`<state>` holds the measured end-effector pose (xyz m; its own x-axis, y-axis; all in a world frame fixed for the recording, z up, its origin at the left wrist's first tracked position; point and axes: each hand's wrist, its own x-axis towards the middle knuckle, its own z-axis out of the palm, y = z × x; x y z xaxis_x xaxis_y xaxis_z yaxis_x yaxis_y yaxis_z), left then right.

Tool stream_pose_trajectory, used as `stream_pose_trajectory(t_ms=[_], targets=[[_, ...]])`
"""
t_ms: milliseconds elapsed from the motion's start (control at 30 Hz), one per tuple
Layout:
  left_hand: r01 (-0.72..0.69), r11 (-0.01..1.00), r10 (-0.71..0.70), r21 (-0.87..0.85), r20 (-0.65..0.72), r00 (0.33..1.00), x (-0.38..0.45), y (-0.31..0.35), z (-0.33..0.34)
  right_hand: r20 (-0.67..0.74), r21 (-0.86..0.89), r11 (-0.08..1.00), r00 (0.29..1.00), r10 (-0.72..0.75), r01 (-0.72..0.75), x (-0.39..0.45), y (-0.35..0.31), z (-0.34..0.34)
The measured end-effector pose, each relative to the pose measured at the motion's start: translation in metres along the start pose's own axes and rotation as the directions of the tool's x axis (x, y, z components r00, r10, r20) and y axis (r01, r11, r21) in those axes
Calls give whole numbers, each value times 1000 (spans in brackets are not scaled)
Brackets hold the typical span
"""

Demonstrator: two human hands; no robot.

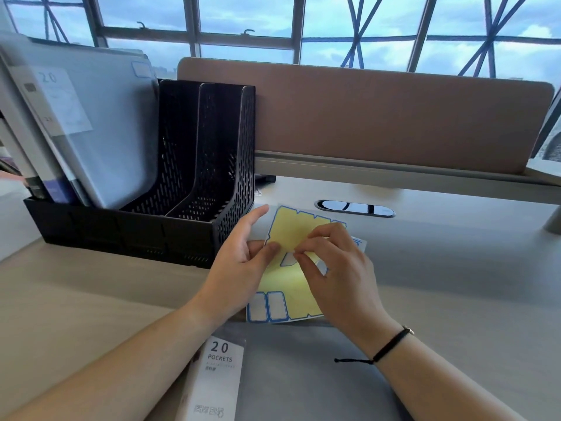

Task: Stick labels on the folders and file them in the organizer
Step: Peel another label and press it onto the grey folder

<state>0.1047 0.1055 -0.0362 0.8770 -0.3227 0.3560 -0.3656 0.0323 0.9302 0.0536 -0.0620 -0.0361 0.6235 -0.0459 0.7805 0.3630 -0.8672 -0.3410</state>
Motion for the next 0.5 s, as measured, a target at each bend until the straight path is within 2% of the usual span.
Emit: stream_pose_trajectory(t_ms=[133, 267, 400, 500], targets=[[37, 999, -40, -29, -116, 992, 3, -1, -2, -13, 101, 995, 1000, -4, 6, -1, -3, 0], [50, 999, -48, 3, -245, 968, 3, -2, -7, 4, 225, 967, 993, 119, -116, 1, -7, -3], [72, 997, -60, 29, -307, 950, 4, -1, -8, 138, 438, 833, 941, 308, -337, 6, -5, -5], [61, 998, -55, 12, -292, 955, 3, 5, -6, 229, 463, 806, 929, 292, -368, 6, 0, -6]])
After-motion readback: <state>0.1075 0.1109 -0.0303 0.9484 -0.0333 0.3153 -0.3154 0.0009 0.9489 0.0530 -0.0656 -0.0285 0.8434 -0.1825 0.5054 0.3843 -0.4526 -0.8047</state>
